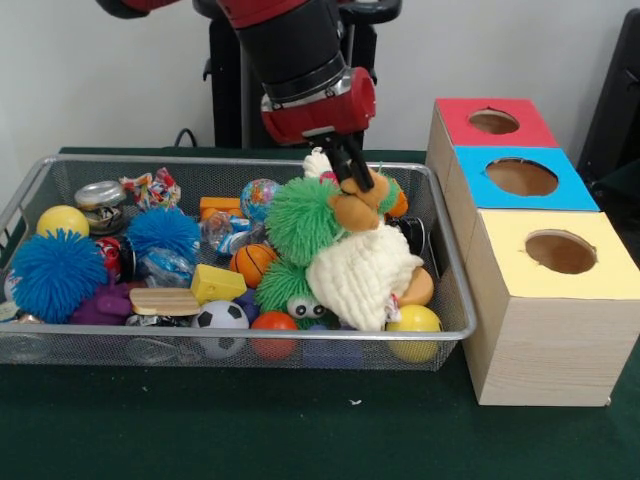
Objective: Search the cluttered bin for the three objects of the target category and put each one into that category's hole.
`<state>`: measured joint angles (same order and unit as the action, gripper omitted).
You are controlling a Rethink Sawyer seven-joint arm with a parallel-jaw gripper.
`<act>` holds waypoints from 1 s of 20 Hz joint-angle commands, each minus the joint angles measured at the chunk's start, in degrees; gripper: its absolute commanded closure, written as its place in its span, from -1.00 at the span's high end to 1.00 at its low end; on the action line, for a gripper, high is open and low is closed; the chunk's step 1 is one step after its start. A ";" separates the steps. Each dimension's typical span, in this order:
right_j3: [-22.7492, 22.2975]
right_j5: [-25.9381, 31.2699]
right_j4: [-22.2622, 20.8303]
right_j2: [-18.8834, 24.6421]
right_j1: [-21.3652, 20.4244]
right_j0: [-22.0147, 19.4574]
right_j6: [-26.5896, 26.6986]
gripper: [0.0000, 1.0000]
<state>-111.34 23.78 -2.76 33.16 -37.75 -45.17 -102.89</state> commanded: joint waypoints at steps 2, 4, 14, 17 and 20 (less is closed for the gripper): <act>-4.86 -1.32 5.37 -2.30 -2.09 4.26 -14.17 -1.00; -5.01 -0.15 5.41 -2.56 -2.36 5.09 -12.92 -1.00; -6.76 -1.04 10.27 -2.45 -1.68 8.81 -13.86 -1.00; -6.69 -1.46 11.14 -3.07 -1.14 9.82 -13.60 -1.00; -6.96 -1.80 12.09 -3.30 -0.98 10.17 -13.28 -1.00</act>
<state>-115.81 23.68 5.09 31.65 -39.95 -35.95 -102.89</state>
